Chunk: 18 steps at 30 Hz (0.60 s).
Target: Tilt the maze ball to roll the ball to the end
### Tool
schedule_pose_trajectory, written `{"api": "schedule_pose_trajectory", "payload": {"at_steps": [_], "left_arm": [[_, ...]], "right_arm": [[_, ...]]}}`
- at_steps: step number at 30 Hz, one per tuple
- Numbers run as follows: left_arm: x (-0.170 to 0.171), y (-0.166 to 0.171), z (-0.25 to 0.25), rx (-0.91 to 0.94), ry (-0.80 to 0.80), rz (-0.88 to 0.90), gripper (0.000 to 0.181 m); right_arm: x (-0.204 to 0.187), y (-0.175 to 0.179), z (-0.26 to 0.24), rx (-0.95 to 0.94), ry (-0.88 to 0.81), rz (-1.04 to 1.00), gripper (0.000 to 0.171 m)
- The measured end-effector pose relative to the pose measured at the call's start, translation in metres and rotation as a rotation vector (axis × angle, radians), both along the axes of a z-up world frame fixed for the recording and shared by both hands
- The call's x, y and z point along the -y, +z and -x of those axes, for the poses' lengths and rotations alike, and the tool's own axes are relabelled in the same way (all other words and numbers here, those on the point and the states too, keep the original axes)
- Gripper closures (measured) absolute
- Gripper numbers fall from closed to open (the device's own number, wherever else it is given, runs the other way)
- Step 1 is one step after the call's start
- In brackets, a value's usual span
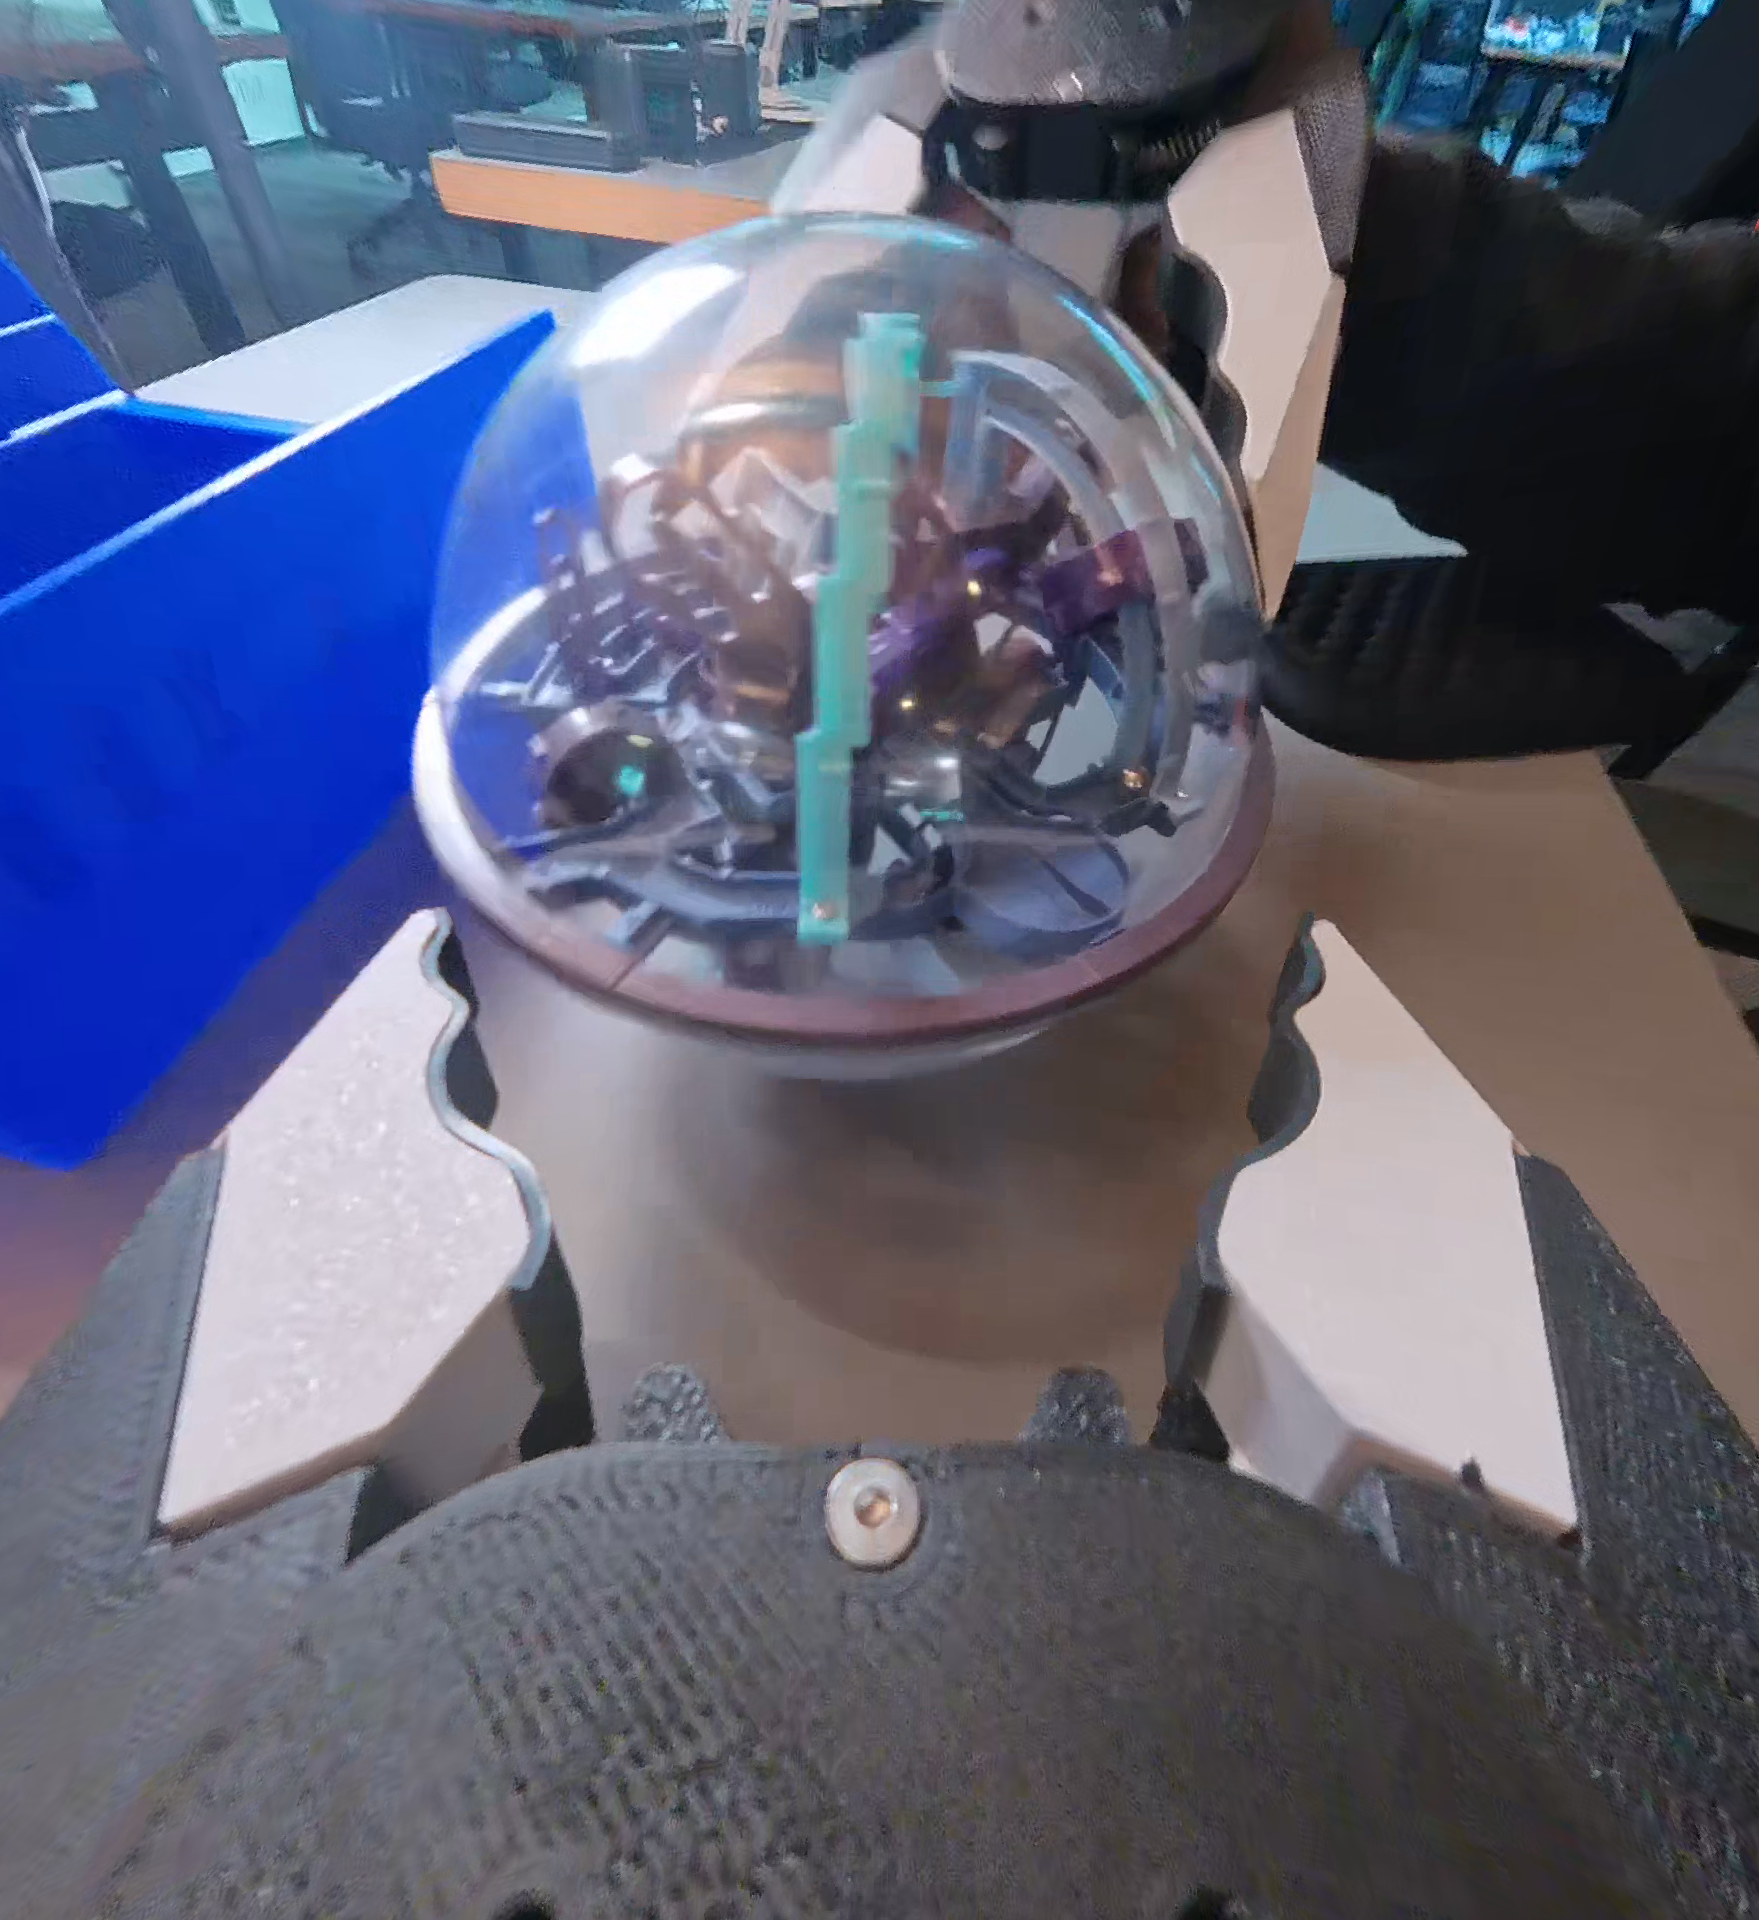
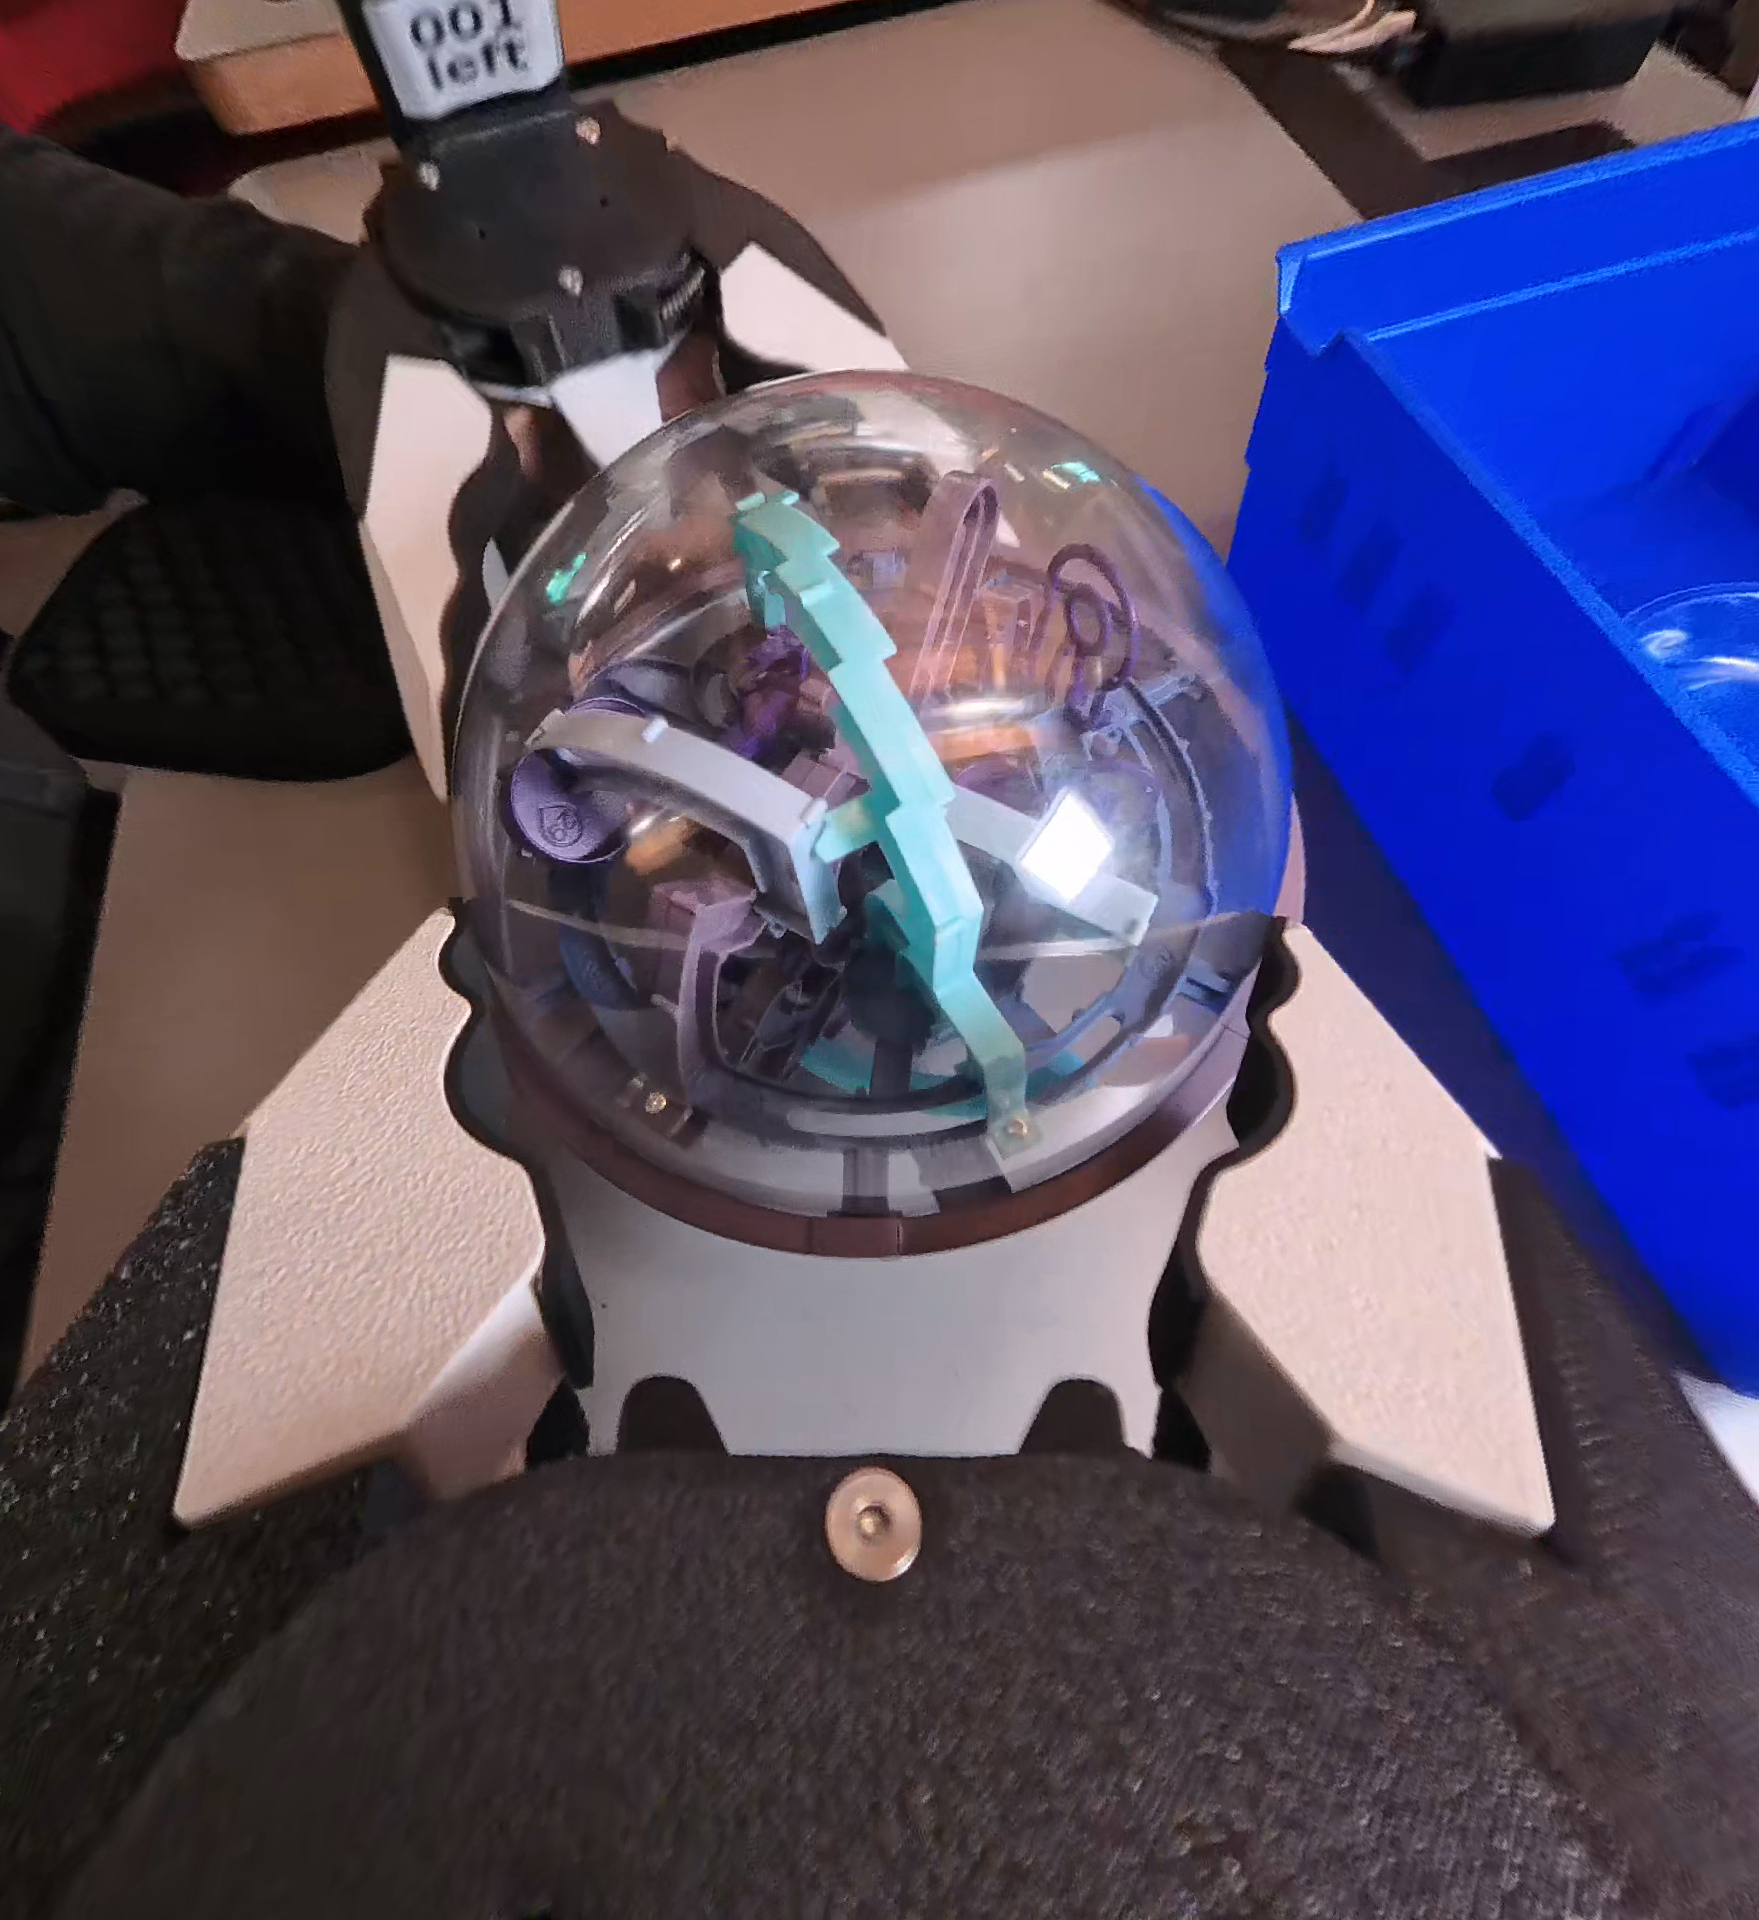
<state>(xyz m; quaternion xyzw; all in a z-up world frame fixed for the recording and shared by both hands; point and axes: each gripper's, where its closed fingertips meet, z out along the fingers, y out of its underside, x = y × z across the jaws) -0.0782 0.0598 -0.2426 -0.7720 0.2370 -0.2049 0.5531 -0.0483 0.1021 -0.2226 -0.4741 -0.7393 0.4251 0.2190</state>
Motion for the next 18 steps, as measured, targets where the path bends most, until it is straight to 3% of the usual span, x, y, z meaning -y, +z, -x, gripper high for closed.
{"api": "schedule_pose_trajectory", "payload": {"at_steps": [3,9,18], "left_arm": [[-0.008,-0.017,0.001,-0.085,0.034,0.003,0.025],[-0.004,-0.024,0.000,0.008,0.020,0.117,0.037],[0.005,0.008,-0.001,0.028,0.044,0.005,0.039]], "right_arm": [[0.001,0.003,0.009,0.072,-0.042,0.046,0.031],[0.007,0.008,0.013,0.115,-0.085,0.073,0.031],[0.018,-0.005,-0.002,0.019,-0.020,0.329,0.031]]}}
